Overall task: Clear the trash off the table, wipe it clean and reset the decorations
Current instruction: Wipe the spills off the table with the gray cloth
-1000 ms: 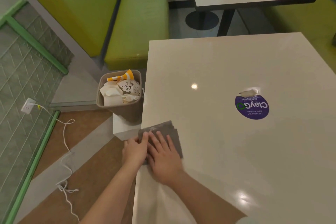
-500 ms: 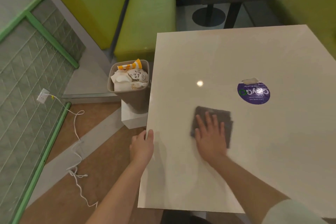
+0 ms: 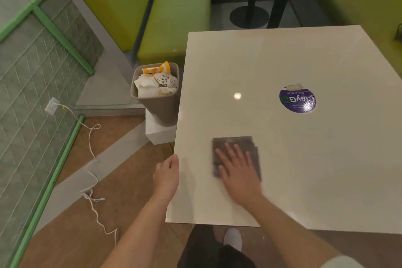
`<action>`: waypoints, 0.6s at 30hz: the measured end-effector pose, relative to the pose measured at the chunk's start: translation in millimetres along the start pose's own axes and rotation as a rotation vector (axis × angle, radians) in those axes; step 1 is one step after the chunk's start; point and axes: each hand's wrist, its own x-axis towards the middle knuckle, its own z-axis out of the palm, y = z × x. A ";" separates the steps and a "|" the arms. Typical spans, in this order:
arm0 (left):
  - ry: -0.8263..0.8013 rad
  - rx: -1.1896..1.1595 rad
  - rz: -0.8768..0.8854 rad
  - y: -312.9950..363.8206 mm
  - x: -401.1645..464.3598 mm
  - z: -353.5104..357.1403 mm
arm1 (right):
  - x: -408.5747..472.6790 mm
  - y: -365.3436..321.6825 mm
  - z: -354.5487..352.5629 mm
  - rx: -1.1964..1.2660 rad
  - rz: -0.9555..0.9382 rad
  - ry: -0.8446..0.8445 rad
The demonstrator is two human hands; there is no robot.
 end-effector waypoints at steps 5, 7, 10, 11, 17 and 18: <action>-0.015 -0.005 0.019 -5.1 -1.3 -4.0 | -15.8 62.9 -25.0 -0.021 0.218 -0.022; -0.026 0.025 0.020 -8.4 0.6 -6.3 | -13.9 51.2 -23.3 -0.006 0.258 -0.010; -0.057 0.078 0.027 -12.1 2.0 -11.1 | -21.0 2.6 -8.7 -0.003 0.175 0.005; -0.071 0.091 0.034 -13.2 3.3 -11.7 | -26.8 -20.1 -0.7 -0.007 0.104 0.007; -0.131 0.152 0.098 -27.6 4.8 -20.2 | -62.1 -126.7 32.6 0.042 -0.148 -0.037; -0.148 0.166 0.096 -30.5 7.6 -21.0 | -61.9 -123.5 30.6 0.057 -0.157 -0.041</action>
